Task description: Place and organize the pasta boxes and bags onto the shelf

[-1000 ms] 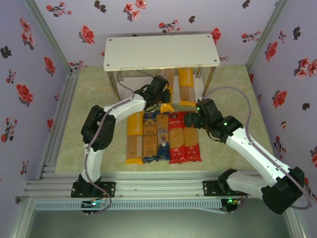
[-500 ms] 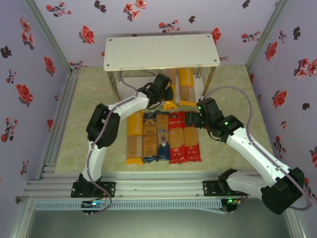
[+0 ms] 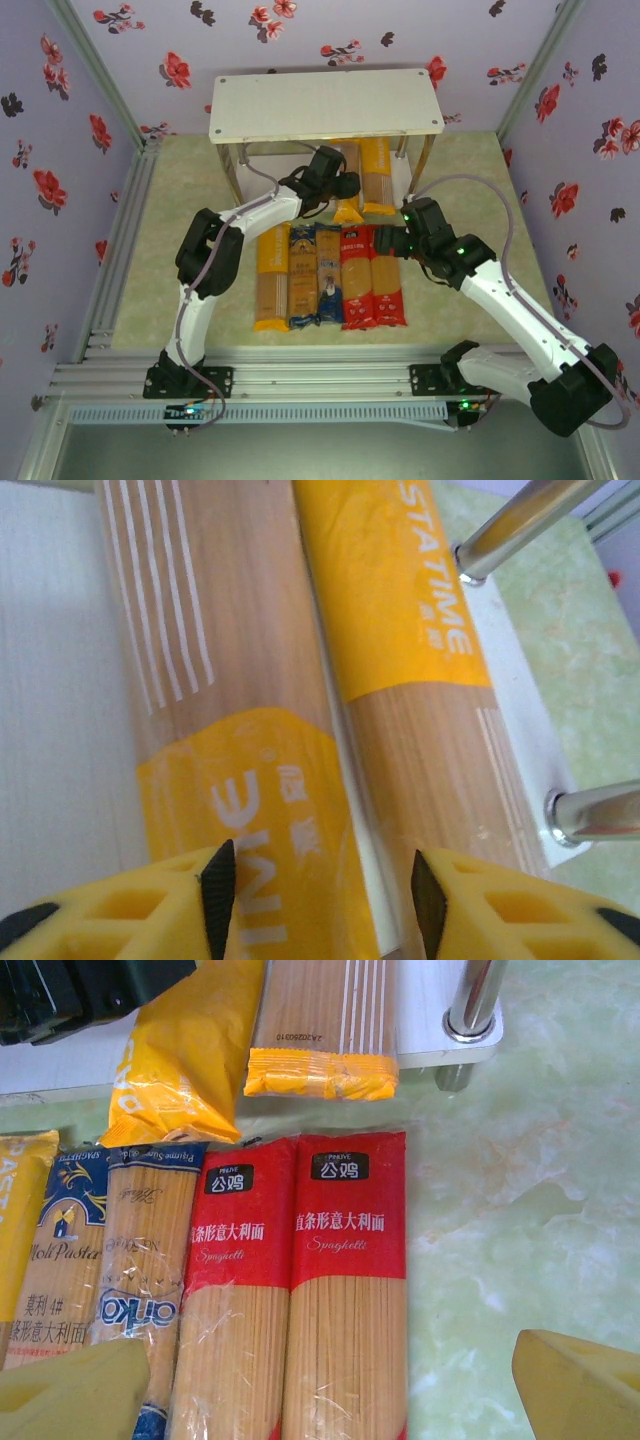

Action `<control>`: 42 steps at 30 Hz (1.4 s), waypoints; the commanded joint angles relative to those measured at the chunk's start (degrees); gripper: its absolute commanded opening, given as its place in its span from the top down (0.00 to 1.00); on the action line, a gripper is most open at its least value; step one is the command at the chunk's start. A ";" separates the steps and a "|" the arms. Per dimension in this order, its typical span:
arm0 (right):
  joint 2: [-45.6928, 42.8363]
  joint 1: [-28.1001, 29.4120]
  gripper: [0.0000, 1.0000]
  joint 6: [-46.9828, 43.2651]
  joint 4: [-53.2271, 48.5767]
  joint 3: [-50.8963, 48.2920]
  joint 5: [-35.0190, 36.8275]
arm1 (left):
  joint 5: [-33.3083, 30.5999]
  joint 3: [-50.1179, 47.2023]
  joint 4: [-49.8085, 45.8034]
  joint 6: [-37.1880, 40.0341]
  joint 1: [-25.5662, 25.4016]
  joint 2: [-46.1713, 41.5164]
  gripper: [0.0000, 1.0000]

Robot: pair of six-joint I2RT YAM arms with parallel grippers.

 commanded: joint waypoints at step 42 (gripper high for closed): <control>0.73 -0.34 0.02 4.71 8.86 -6.79 -8.08 | -17.34 -61.07 -21.29 -11.83 -10.42 -56.77 0.31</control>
